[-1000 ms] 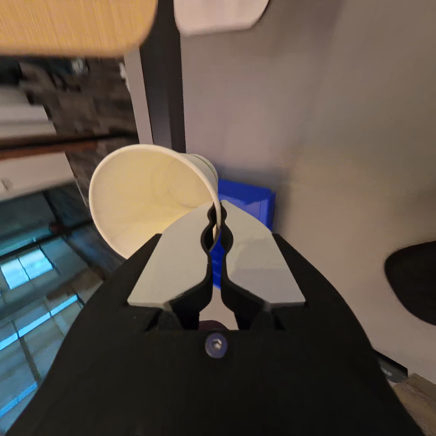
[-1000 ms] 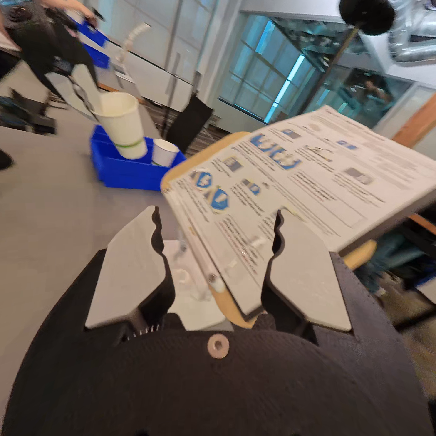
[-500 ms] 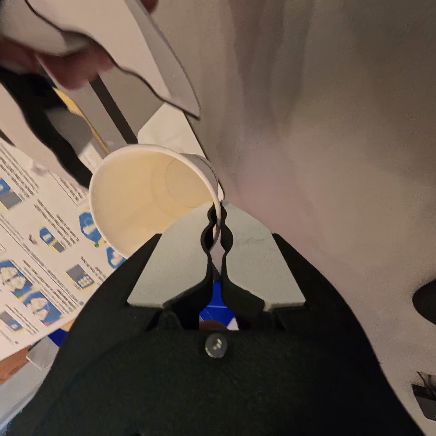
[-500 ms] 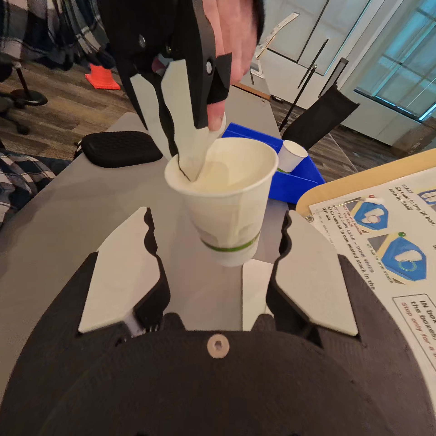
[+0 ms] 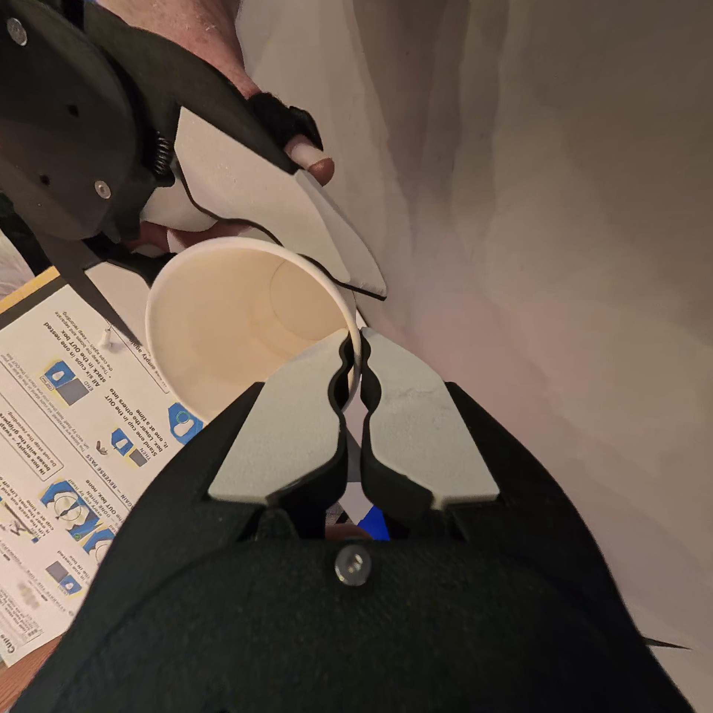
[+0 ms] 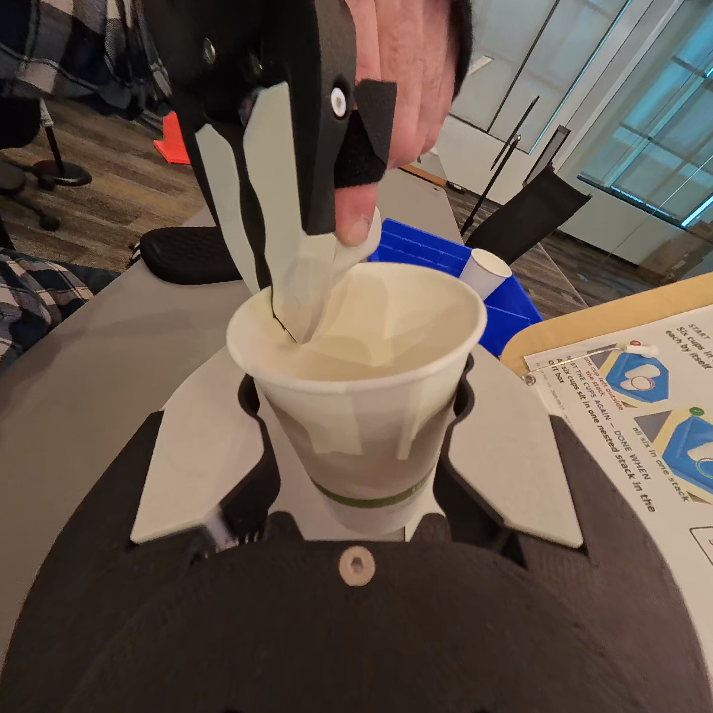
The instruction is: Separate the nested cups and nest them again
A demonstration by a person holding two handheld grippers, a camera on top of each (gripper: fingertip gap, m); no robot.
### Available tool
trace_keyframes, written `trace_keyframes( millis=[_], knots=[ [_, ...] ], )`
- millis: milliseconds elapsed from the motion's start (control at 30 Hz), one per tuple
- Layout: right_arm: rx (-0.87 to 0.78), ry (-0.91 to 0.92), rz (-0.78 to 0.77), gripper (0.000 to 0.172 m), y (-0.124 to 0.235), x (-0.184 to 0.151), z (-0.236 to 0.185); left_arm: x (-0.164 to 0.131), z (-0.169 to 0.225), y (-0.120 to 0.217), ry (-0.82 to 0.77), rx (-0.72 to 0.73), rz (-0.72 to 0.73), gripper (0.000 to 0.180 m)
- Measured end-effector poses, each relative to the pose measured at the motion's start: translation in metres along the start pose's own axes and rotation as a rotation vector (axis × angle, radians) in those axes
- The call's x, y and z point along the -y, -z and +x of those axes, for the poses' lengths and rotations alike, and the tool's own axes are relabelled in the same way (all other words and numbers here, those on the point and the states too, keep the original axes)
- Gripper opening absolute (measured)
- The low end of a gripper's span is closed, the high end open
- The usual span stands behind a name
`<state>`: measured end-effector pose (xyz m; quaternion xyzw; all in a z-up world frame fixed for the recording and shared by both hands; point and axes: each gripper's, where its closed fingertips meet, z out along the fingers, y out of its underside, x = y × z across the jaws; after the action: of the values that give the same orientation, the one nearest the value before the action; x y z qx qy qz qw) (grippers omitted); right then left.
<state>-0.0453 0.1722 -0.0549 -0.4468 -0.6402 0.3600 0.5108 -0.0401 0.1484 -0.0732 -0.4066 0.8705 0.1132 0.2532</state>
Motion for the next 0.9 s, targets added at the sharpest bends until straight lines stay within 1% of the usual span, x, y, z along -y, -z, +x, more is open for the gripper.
trace_keyframes(
  millis=[233, 433, 633, 700, 900],
  knots=[
    [-0.013, 0.035, 0.058, 0.1, 0.005, 0.011, -0.001, 0.004, -0.003, 0.002, -0.009, 0.021, 0.015, 0.0],
    [-0.019, 0.046, 0.031, 0.098, 0.004, 0.007, -0.001, 0.003, -0.001, 0.0, -0.015, 0.012, 0.0, 0.0],
    [-0.025, 0.057, 0.05, 0.102, 0.006, 0.012, -0.002, 0.004, -0.001, -0.001, -0.011, 0.018, 0.024, 0.0],
    [-0.035, 0.064, 0.053, 0.098, 0.007, 0.014, 0.0, 0.004, -0.002, 0.0, -0.015, 0.034, 0.026, 0.0],
    [-0.036, 0.052, 0.037, 0.095, 0.007, 0.009, 0.002, 0.001, -0.003, -0.004, -0.004, 0.024, 0.011, 0.0]
  ],
)
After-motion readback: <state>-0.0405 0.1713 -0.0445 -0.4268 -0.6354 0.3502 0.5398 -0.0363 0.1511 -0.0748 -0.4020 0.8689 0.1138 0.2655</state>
